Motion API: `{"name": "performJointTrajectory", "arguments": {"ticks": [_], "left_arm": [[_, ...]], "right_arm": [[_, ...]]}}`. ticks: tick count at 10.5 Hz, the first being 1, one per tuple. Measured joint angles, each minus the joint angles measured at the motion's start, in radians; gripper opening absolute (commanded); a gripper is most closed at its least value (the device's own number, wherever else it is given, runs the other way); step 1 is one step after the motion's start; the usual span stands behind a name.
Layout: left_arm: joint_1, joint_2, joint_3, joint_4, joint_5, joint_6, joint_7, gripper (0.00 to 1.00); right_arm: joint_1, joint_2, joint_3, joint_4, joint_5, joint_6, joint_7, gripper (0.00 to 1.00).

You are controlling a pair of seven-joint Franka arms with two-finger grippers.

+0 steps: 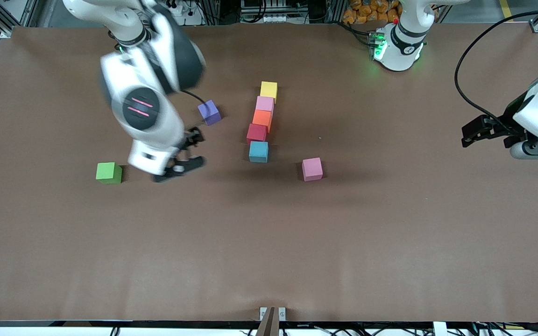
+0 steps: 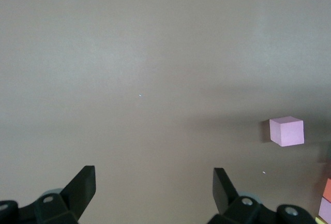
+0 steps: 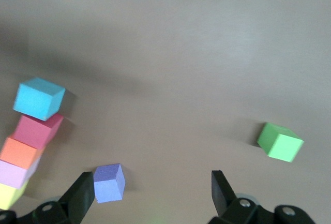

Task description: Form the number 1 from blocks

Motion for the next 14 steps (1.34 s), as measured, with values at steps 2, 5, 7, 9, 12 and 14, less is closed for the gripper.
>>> {"name": "performJointTrajectory", "arguments": {"ticks": [2, 5, 7, 9, 12, 14], "left_arm": [[0.002, 0.001, 0.000, 0.004, 0.000, 0.007, 0.000, 1.00], [0.012, -0.001, 0.002, 0.018, 0.000, 0.008, 0.006, 1.00], [0.024, -0.001, 0.003, 0.019, 0.000, 0.008, 0.040, 1.00], [0.027, -0.002, 0.002, 0.019, 0.000, 0.008, 0.045, 1.00], [0.028, -0.003, 0.001, 0.019, 0.000, 0.008, 0.045, 1.00], [0.028, -0.003, 0.001, 0.019, 0.000, 0.008, 0.045, 1.00]], "right_arm": [[-0.101, -0.109, 0.036, -0.002, -0.001, -0.009, 0.071, 1.00], [-0.434, -0.206, 0.230, -0.003, -0.005, -0.063, 0.167, 1.00], [-0.598, -0.245, 0.305, -0.003, -0.011, -0.112, 0.177, 1.00], [-0.641, -0.280, 0.312, -0.004, -0.041, -0.139, 0.179, 1.00], [-0.686, -0.324, 0.310, -0.015, -0.053, -0.180, 0.183, 1.00], [-0.698, -0.326, 0.296, -0.020, -0.054, -0.181, 0.173, 1.00]]}}
